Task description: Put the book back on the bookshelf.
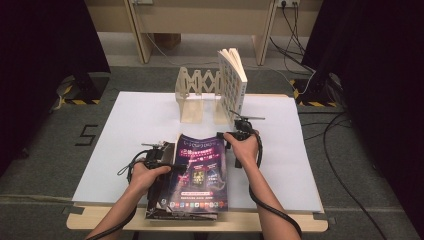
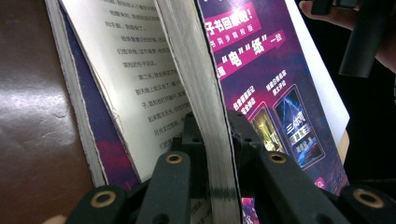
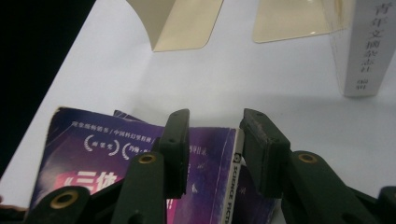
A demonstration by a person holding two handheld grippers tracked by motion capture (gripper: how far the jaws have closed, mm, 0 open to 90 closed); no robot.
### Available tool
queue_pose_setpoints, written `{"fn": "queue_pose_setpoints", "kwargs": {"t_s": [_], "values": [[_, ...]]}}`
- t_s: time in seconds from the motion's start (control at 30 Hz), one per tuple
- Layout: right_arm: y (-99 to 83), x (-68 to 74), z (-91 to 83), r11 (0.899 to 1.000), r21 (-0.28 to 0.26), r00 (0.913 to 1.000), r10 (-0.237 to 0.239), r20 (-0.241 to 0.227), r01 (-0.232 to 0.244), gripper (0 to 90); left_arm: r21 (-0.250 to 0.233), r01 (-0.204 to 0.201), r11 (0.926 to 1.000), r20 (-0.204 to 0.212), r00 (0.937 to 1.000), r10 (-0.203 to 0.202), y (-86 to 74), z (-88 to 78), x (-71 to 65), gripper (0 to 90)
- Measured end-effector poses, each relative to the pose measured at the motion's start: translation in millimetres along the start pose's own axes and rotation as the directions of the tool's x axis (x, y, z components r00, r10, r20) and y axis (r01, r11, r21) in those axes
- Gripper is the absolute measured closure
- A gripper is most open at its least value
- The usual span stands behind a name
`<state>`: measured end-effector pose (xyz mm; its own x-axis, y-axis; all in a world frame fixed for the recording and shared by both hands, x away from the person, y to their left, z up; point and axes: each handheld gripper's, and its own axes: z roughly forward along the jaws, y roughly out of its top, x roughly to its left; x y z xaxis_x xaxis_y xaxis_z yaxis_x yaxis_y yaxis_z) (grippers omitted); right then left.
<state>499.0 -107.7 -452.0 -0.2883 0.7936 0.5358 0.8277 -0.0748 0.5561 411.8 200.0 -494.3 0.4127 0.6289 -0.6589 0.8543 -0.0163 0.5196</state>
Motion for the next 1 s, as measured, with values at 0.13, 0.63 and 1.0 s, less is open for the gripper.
{"fn": "queue_pose_setpoints", "kwargs": {"t_s": [0.13,0.63,1.0], "values": [[-2.7,-1.7,-3.7,0.998,0.056,0.9995,0.024,-0.019,-0.023,63.8,-0.002,-0.003,1.0000,-0.002,1.0000,0.003,-0.4,0.1,-0.3,78.8],[-13.0,-9.9,-0.1,0.993,0.117,0.9992,0.035,-0.020,-0.033,69.5,0.004,-0.018,0.9998,-0.011,0.9998,0.018,0.6,0.0,-1.3,78.2],[-11.7,-5.7,-4.5,0.989,0.140,0.9951,0.058,-0.080,-0.046,72.8,0.006,-0.019,0.9998,-0.008,0.9998,0.019,0.7,-0.2,-0.9,78.2]]}}
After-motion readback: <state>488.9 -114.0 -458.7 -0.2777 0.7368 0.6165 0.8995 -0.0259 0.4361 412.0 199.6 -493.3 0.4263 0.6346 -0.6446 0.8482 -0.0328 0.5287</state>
